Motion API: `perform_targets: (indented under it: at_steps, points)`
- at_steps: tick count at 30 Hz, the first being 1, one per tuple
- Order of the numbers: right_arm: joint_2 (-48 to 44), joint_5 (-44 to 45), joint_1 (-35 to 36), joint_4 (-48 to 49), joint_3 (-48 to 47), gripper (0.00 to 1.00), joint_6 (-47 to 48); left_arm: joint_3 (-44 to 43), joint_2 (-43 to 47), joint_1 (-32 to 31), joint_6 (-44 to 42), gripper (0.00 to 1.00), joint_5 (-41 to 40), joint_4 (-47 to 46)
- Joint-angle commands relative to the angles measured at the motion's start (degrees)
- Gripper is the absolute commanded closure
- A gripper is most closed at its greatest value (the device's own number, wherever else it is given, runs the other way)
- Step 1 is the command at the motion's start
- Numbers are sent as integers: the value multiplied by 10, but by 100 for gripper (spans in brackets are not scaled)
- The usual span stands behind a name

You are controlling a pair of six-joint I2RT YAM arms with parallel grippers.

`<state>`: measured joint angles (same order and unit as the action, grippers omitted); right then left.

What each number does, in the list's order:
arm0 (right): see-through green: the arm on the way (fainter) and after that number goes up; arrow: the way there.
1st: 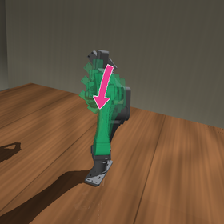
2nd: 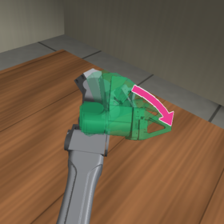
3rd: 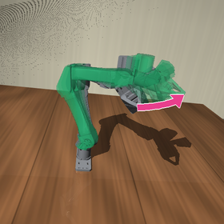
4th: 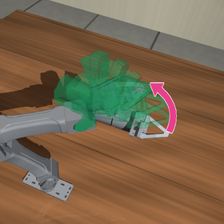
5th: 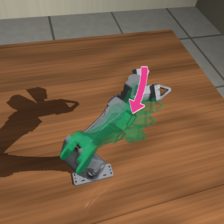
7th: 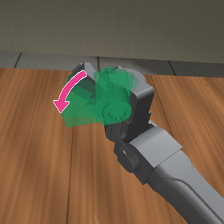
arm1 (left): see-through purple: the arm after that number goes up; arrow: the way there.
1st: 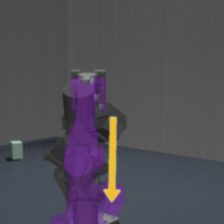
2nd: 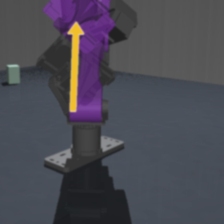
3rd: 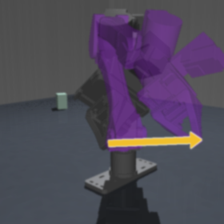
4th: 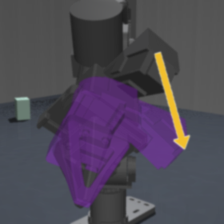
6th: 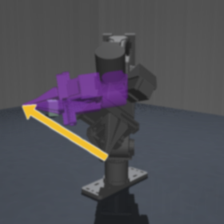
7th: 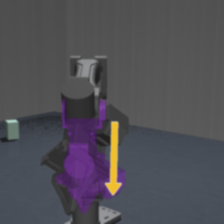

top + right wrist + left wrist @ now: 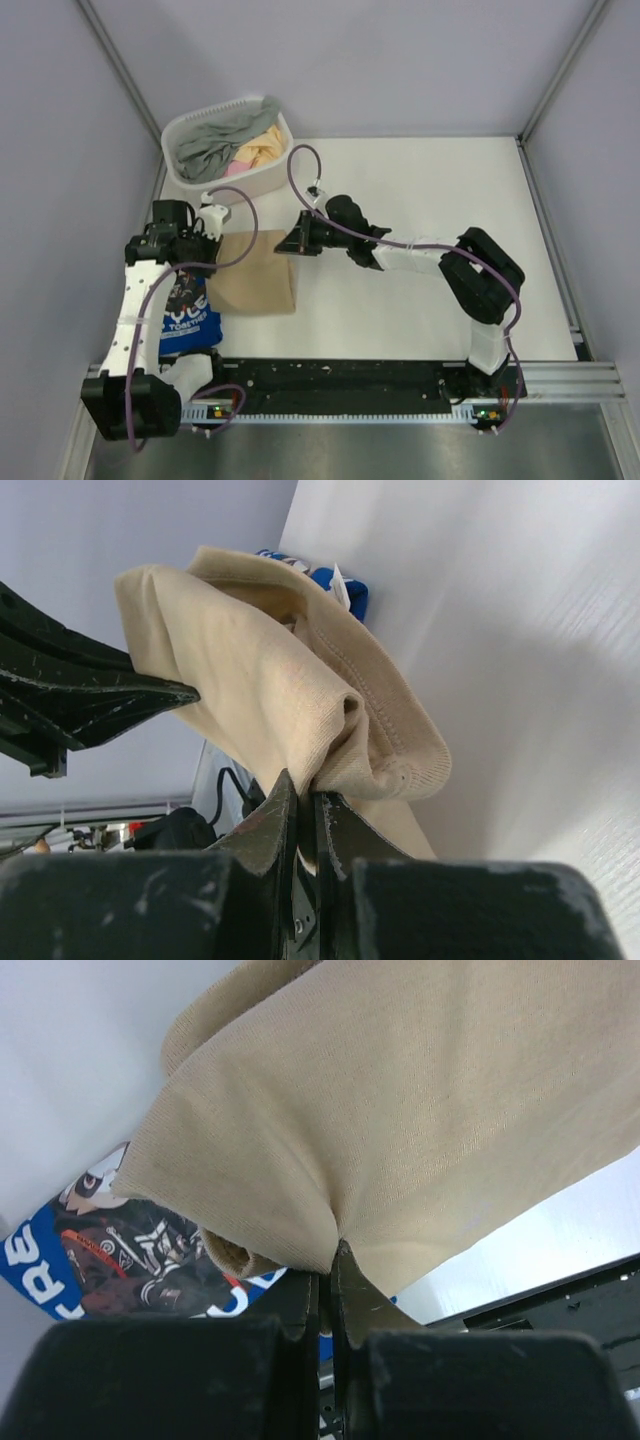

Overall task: Fold and stack the t-shirts
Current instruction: Put the neatly folded tshirt into the corner of the board with both arms

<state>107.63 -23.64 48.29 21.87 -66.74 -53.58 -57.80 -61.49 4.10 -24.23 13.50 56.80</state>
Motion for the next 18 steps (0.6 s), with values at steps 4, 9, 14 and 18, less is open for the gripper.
perform_targets:
  at_steps: [4,9,14,18]
  points:
    - [-52,15,35,18,-46,100,23,-77,59,11,-14,100,-61,74]
    - [-53,20,62,16,-88,100,29,-107,102,16,-16,100,-127,119]
    - [-46,25,89,24,-119,100,23,-137,141,18,-26,100,-210,159]
    - [-21,26,116,24,-156,100,10,-151,173,20,-40,100,-282,205]
